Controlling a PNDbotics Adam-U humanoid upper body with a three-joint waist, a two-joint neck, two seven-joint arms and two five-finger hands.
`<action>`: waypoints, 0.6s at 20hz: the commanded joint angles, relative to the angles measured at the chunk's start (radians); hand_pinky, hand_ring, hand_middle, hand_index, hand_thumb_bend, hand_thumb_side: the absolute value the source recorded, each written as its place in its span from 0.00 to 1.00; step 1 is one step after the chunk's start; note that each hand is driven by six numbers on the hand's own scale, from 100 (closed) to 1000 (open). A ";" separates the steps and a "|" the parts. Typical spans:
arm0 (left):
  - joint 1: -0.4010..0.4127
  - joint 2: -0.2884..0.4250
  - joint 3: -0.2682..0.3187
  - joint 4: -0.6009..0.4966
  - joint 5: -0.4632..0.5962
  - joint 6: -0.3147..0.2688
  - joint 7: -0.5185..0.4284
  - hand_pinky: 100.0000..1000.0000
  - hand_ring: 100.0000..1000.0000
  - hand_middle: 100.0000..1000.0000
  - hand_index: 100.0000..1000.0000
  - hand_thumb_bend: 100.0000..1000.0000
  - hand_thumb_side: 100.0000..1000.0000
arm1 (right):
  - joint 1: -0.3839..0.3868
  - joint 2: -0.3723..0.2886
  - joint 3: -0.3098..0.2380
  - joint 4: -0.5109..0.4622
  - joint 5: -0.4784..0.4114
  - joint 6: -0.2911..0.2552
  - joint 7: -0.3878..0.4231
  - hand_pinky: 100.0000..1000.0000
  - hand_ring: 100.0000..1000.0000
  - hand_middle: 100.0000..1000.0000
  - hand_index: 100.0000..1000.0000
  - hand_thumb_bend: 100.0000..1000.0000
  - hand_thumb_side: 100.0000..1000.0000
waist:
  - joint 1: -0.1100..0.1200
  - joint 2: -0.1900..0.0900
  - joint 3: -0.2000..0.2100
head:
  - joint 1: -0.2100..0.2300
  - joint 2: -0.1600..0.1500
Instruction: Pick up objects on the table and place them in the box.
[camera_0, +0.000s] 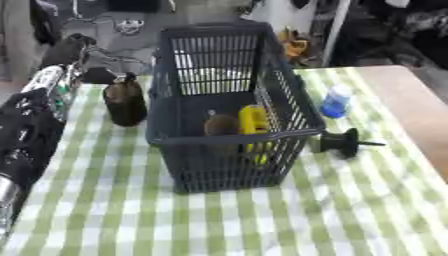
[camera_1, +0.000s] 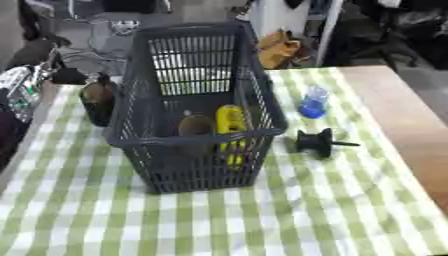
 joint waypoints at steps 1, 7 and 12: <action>-0.032 0.044 0.010 -0.023 0.008 -0.004 -0.027 0.75 0.82 0.87 0.93 1.00 0.66 | -0.020 -0.030 -0.010 -0.022 0.003 0.002 -0.002 0.57 0.74 0.72 0.97 0.01 0.68 | 0.016 0.010 0.006 | 0.003 -0.024; -0.035 0.052 0.014 -0.035 0.012 -0.002 -0.056 0.75 0.81 0.84 0.92 1.00 0.67 | -0.024 -0.030 -0.013 -0.026 0.007 0.004 -0.005 0.56 0.74 0.72 0.97 0.01 0.68 | 0.023 0.042 0.023 | 0.002 -0.037; -0.034 0.052 0.017 -0.048 0.029 -0.011 -0.062 0.74 0.80 0.83 0.92 1.00 0.67 | -0.027 -0.029 -0.015 -0.030 0.011 0.005 -0.007 0.56 0.74 0.72 0.97 0.02 0.67 | 0.028 0.071 0.033 | 0.000 -0.046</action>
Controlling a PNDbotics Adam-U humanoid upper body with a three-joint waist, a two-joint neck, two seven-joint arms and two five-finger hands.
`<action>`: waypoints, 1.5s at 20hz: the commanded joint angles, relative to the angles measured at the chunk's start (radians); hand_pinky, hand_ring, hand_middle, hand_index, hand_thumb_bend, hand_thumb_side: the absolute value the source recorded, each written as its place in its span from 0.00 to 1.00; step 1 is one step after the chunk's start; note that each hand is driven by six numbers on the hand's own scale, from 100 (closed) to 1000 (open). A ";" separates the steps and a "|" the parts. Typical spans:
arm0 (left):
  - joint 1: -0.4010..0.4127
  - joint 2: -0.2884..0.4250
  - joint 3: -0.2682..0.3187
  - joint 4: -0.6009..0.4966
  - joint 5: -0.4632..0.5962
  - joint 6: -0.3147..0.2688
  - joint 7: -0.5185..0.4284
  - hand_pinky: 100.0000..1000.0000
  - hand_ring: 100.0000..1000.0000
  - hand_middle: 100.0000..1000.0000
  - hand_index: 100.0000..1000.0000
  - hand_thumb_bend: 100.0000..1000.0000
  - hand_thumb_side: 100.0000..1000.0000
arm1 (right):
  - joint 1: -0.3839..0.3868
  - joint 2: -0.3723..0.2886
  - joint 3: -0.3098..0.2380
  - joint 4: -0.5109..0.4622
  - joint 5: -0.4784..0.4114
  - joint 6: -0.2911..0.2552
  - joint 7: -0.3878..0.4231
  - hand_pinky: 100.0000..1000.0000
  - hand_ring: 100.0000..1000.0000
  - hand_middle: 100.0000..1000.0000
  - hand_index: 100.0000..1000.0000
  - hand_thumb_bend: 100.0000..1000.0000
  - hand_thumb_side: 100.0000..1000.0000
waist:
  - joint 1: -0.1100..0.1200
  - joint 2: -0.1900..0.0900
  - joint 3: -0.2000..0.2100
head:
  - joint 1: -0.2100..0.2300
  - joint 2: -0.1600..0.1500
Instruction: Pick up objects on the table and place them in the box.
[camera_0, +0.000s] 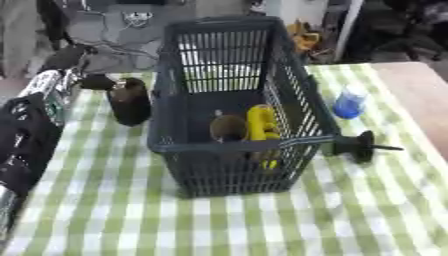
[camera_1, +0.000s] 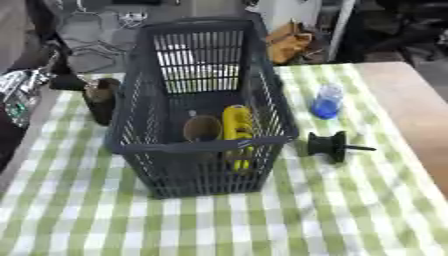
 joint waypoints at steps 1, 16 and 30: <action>-0.026 0.035 0.008 -0.026 0.017 -0.016 -0.010 0.75 0.80 0.84 0.92 1.00 0.66 | -0.021 -0.029 -0.014 -0.024 0.008 0.001 -0.002 0.56 0.74 0.72 0.97 0.02 0.67 | 0.016 0.012 0.000 | 0.000 -0.017; -0.033 0.023 -0.001 -0.052 0.025 -0.093 -0.105 0.76 0.78 0.80 0.91 1.00 0.65 | -0.031 -0.026 -0.014 -0.028 0.010 0.003 -0.002 0.56 0.75 0.72 0.97 0.02 0.67 | 0.025 0.042 -0.014 | -0.002 -0.026; -0.024 0.018 -0.001 -0.051 0.006 -0.074 -0.076 0.76 0.79 0.81 0.91 1.00 0.64 | -0.034 -0.024 -0.017 -0.031 0.013 0.002 -0.003 0.56 0.75 0.72 0.97 0.02 0.67 | 0.022 0.082 -0.023 | -0.006 -0.047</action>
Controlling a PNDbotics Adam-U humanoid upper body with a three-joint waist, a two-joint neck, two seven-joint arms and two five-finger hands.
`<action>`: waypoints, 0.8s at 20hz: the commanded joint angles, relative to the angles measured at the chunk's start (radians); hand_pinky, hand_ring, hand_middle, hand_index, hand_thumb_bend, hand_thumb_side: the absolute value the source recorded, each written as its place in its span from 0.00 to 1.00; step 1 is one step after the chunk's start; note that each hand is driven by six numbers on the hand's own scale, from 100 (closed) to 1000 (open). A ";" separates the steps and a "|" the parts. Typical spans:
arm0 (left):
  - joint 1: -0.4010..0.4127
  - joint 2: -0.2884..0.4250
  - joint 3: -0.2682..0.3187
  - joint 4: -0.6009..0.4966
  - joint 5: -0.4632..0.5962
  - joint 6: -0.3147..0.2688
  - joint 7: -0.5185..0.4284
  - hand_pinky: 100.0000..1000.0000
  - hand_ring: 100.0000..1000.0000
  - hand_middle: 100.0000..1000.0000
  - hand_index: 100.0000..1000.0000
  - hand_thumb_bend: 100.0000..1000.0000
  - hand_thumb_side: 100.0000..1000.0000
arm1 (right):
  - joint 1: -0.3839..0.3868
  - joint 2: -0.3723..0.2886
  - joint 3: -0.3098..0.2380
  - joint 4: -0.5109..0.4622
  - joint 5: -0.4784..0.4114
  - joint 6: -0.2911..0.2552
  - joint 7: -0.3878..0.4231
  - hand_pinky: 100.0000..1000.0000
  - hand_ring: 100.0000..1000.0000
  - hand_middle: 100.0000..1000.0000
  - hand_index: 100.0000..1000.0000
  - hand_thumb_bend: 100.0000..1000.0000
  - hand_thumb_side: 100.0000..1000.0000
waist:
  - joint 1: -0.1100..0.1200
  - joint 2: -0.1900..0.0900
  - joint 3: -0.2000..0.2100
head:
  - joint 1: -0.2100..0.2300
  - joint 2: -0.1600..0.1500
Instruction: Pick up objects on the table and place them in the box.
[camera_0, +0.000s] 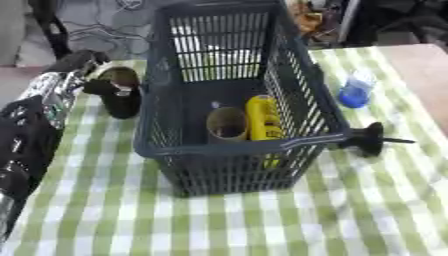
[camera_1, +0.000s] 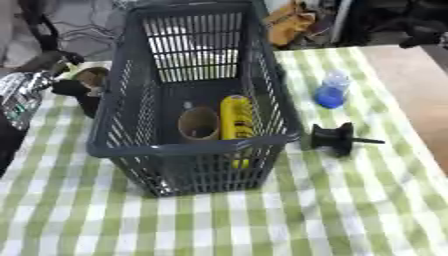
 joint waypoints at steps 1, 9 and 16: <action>-0.015 0.020 0.001 -0.021 -0.004 0.004 0.016 0.75 0.78 0.81 0.91 1.00 0.64 | -0.018 -0.024 -0.012 -0.025 0.007 0.000 -0.002 0.56 0.75 0.72 0.97 0.02 0.67 | 0.010 0.006 -0.002 | -0.001 -0.018; -0.010 0.014 -0.001 -0.019 -0.007 0.017 0.067 0.73 0.77 0.80 0.91 1.00 0.62 | -0.021 -0.021 -0.014 -0.027 0.010 0.000 -0.004 0.56 0.75 0.72 0.97 0.02 0.67 | 0.010 0.030 -0.012 | -0.001 -0.030; -0.008 0.007 -0.002 -0.017 0.002 0.015 0.086 0.49 0.56 0.66 0.79 0.97 0.29 | -0.022 -0.020 -0.015 -0.027 0.011 0.000 -0.004 0.56 0.75 0.72 0.97 0.02 0.66 | 0.012 0.034 -0.015 | -0.002 -0.031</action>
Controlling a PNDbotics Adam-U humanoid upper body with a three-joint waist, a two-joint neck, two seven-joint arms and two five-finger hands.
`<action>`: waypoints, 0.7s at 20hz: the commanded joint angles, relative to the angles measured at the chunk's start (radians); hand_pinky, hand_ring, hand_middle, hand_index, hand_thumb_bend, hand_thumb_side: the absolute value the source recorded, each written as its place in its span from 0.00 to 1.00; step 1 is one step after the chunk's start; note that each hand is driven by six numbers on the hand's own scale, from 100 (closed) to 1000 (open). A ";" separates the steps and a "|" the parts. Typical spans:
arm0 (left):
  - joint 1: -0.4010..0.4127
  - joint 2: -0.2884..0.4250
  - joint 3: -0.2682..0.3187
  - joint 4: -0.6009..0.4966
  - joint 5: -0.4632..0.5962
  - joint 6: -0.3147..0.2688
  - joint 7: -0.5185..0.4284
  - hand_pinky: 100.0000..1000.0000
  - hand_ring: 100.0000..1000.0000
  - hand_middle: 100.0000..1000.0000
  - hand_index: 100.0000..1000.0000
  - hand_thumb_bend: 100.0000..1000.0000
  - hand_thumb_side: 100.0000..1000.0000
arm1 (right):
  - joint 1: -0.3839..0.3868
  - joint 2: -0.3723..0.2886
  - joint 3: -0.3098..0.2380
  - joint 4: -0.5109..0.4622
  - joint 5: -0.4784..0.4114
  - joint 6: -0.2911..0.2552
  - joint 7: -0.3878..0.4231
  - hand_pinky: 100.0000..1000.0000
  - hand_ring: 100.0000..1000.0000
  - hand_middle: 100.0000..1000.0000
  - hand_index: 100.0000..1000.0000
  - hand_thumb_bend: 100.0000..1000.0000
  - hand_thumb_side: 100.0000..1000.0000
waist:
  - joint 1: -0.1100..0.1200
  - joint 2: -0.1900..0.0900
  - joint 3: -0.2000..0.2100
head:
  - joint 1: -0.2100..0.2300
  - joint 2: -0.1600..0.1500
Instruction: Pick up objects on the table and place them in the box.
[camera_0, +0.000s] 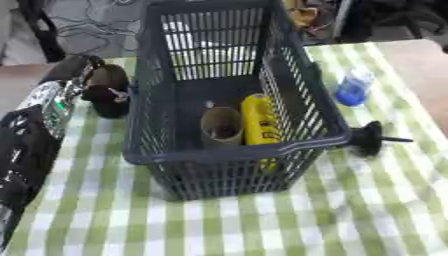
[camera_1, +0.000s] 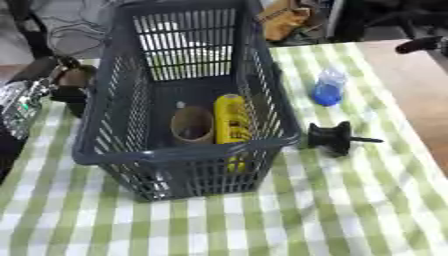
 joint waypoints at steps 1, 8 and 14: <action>-0.012 0.007 -0.001 -0.007 0.010 0.000 0.003 0.44 0.53 0.64 0.78 0.94 0.24 | -0.015 -0.020 -0.014 -0.021 0.006 0.000 -0.003 0.56 0.75 0.72 0.97 0.02 0.66 | 0.012 0.001 -0.002 | -0.001 -0.013; -0.007 0.004 -0.004 -0.002 0.044 0.010 -0.020 0.28 0.42 0.56 0.61 0.77 0.00 | -0.014 -0.019 -0.014 -0.018 0.004 -0.001 -0.002 0.56 0.75 0.72 0.97 0.02 0.67 | 0.010 -0.009 -0.002 | -0.003 -0.013; -0.012 0.009 0.000 -0.025 0.090 0.019 -0.012 0.27 0.41 0.54 0.60 0.63 0.00 | -0.011 -0.020 -0.015 -0.014 0.002 -0.002 -0.001 0.56 0.75 0.72 0.97 0.01 0.67 | 0.006 -0.025 -0.002 | -0.003 -0.012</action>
